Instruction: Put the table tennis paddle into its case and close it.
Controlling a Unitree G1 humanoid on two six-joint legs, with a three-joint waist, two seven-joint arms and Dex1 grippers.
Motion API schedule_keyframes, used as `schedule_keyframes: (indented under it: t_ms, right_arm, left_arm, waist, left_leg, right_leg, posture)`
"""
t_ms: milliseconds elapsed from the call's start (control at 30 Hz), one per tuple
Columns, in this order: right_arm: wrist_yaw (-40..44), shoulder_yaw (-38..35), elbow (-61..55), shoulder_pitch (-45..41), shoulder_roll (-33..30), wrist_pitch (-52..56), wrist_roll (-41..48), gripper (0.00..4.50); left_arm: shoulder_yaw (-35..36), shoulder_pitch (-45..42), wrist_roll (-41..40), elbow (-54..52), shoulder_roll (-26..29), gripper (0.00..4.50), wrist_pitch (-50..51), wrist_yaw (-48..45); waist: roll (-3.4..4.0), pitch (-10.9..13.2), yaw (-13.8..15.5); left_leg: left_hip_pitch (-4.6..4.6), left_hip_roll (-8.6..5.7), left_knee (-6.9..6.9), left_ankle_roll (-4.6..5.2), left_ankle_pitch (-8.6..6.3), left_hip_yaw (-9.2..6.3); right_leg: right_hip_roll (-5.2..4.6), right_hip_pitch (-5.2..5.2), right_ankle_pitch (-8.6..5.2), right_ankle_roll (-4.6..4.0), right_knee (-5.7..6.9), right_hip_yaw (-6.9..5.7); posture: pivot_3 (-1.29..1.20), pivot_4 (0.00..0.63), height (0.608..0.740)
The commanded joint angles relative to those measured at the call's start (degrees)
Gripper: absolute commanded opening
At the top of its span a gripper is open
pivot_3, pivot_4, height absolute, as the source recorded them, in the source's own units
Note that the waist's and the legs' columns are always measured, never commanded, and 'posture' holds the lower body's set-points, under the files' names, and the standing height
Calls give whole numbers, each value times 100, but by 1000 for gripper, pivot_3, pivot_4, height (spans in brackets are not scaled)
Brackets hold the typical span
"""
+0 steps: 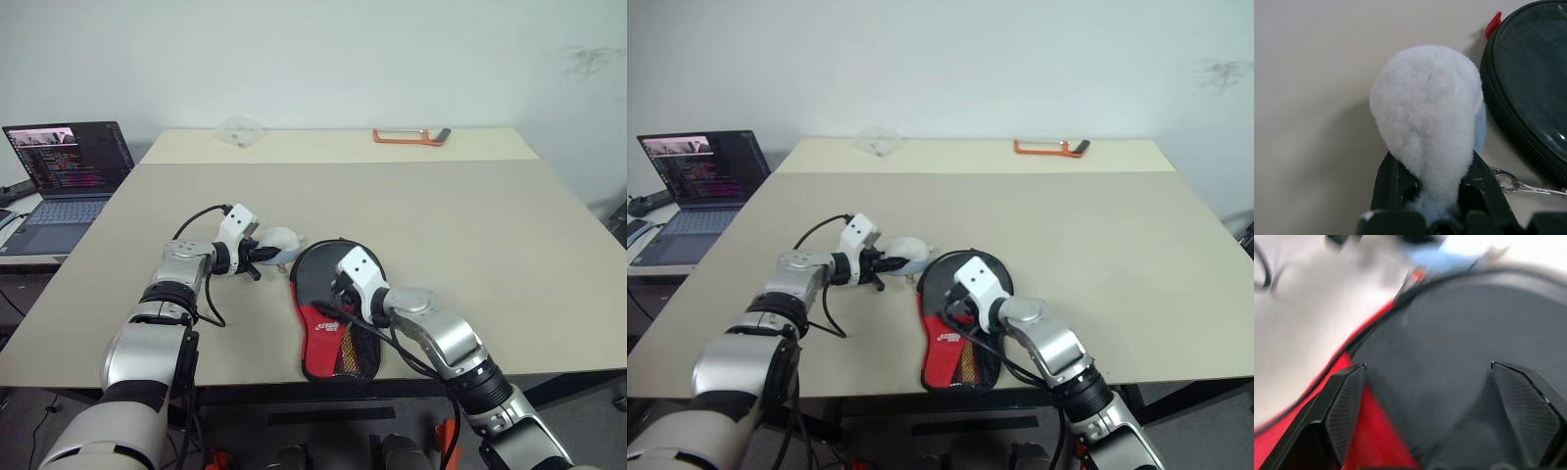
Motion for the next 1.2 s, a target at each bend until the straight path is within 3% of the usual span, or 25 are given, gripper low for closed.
schedule_keyframes:
  t_ms: [33, 200, 333, 600, 833, 1200]
  right_arm:
    - [160, 99, 69, 57, 17, 198, 35, 4500]
    - [161, 132, 431, 160, -46, 374, -81, 4500]
    - [186, 181, 530, 271, -48, 465, -127, 4500]
    - [254, 488, 627, 498, -52, 476, -279, 4500]
    - [368, 679, 468, 647, -95, 576, -335, 4500]
    - [412, 782, 290, 798, -83, 692, -352, 4500]
  left_arm:
    - [-117, -71, 184, -10, -66, 325, 106, 97]
    - [-579, -576, 845, 172, -282, 324, -143, 1033]
    - [-1010, -970, 1443, 372, -465, 323, -454, 1918]
    - [-1915, -1870, 2716, 637, -996, 308, -971, 3768]
    - [-2551, -2225, 3506, 708, -1579, 307, -1459, 4571]
    - [-3192, -2443, 4152, 723, -2506, 307, -2562, 4795]
  waist:
    - [-3, -12, 1]
    - [-8, -25, 29]
    - [-12, -28, 111]
    - [-16, -31, 100]
    - [-17, -31, 92]
    - [-16, -31, 108]
  left_leg:
    - [2, 0, 0, 0, 0, -1]
    - [21, -1, 0, 1, -1, -6]
    - [92, -1, -6, 3, -3, -15]
    - [90, 2, -6, 1, -1, -11]
    - [85, 0, -8, 1, -1, -11]
    - [79, 0, -15, 1, -2, -10]
  right_leg:
    - [0, 2, 0, 0, 0, -2]
    - [0, 24, 1, 1, -1, -6]
    - [0, 94, -2, 7, -14, -19]
    - [4, 94, -1, 11, -10, -13]
    - [3, 92, -15, 34, -11, -14]
    - [1, 91, -19, 43, -21, -16]
  posture:
    - [0, 150, 740]
    - [0, 150, 740]
    - [0, 150, 740]
    - [0, 150, 740]
    - [0, 150, 740]
    - [0, 150, 740]
